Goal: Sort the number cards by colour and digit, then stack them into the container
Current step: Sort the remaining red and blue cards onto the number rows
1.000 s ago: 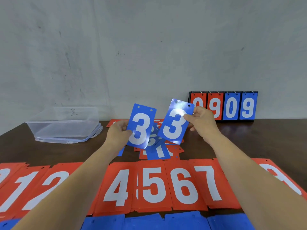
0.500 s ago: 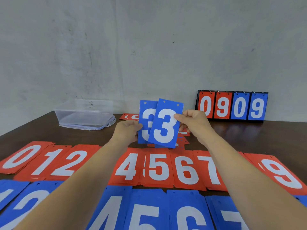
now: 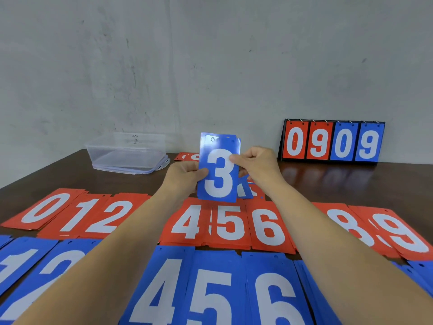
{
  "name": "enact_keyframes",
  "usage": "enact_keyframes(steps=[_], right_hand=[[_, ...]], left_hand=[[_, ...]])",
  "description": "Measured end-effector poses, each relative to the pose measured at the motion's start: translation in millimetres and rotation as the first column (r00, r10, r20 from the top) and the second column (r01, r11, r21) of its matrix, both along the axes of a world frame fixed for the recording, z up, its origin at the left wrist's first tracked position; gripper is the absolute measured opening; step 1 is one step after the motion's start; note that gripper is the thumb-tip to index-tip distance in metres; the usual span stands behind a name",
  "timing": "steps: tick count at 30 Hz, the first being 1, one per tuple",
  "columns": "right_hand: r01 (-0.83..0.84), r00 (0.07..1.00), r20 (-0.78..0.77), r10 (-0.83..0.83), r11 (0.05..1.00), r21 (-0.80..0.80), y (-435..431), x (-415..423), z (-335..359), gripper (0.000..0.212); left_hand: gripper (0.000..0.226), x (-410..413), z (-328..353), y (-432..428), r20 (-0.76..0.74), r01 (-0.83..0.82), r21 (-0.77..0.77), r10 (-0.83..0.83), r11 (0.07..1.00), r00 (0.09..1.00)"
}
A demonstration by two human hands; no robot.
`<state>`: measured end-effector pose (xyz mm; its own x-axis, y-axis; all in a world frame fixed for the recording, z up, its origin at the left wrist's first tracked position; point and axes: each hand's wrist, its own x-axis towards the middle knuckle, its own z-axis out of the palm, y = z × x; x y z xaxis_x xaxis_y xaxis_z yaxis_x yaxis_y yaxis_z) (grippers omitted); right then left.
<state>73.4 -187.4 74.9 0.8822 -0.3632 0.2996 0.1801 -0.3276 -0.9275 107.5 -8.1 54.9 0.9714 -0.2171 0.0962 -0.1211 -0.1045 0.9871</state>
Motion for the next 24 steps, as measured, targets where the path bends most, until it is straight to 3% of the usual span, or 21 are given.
enact_keyframes(steps=[2,8,11,14,17,21,24], right_hand=[[0.025,1.0,-0.002,-0.025,1.0,0.008,-4.2,2.8,1.9,0.02],[0.324,0.941,-0.063,-0.332,0.94,-0.108,-48.5,15.2,-14.6,0.011],[0.345,0.912,-0.161,-0.376,0.918,-0.194,-57.3,27.7,-31.7,0.007],[0.336,0.882,-0.251,-0.398,0.906,-0.256,-55.4,43.7,-46.9,0.023],[0.29,0.862,-0.302,-0.408,0.884,-0.367,-49.3,63.4,-55.3,0.039],[0.082,0.893,-0.332,-0.303,0.835,-0.544,-38.5,101.7,-63.9,0.059],[-0.126,0.877,-0.394,-0.275,0.659,-0.742,-27.4,131.3,-66.9,0.075]], left_hand=[[0.006,4.3,1.4,8.1,-0.009,-0.049,-0.032,0.048,0.998,0.999],[0.006,39.7,-1.0,53.1,-0.096,-0.198,-0.075,0.19,0.977,0.977],[0.019,55.8,-7.4,64.5,-0.118,-0.222,-0.05,0.215,0.974,0.97],[0.022,67.7,-15.2,68.0,-0.123,-0.206,-0.023,0.201,0.978,0.972],[0.019,78.9,-22.6,68.5,-0.13,-0.198,-0.003,0.196,0.98,0.972],[0.013,94.1,-32.3,67.9,-0.125,-0.19,0.021,0.192,0.981,0.974],[0.008,105.6,-38.0,67.9,-0.123,-0.204,0.029,0.206,0.979,0.971]])
